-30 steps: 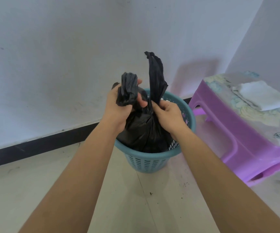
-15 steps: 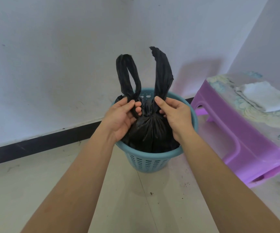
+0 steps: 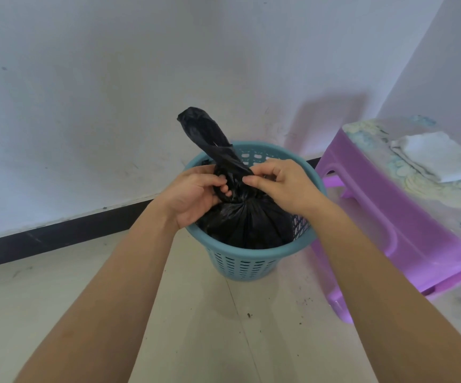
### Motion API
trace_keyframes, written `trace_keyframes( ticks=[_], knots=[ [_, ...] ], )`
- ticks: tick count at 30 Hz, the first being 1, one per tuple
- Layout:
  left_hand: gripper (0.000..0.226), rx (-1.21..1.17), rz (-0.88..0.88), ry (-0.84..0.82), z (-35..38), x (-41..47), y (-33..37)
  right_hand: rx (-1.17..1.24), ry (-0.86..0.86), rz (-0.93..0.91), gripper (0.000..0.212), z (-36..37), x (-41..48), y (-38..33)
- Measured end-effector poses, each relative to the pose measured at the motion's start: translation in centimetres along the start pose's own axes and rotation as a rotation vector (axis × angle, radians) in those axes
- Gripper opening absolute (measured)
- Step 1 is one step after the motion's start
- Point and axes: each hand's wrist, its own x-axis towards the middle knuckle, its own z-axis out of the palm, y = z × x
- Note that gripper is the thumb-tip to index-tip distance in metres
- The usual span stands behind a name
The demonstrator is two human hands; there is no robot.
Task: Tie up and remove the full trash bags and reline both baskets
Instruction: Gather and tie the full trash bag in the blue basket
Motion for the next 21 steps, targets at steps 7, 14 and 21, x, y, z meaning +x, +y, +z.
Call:
trace_keyframes(
  ticks=[7, 14, 21],
  knots=[
    [0.041, 0.292, -0.005, -0.048, 0.5, -0.5, 0.5, -0.146, -0.187, 0.034, 0.008, -0.1, 0.1, -0.2],
    [0.025, 0.183, 0.012, 0.094, -0.5, -0.1, -0.1, 0.291, -0.041, 0.512, 0.029, -1.0, -0.5, 1.1],
    [0.033, 0.296, -0.038, -0.012, 0.7, -0.7, 0.4, 0.625, 0.260, 0.594, 0.044, -1.7, 0.7, -0.5]
  ],
)
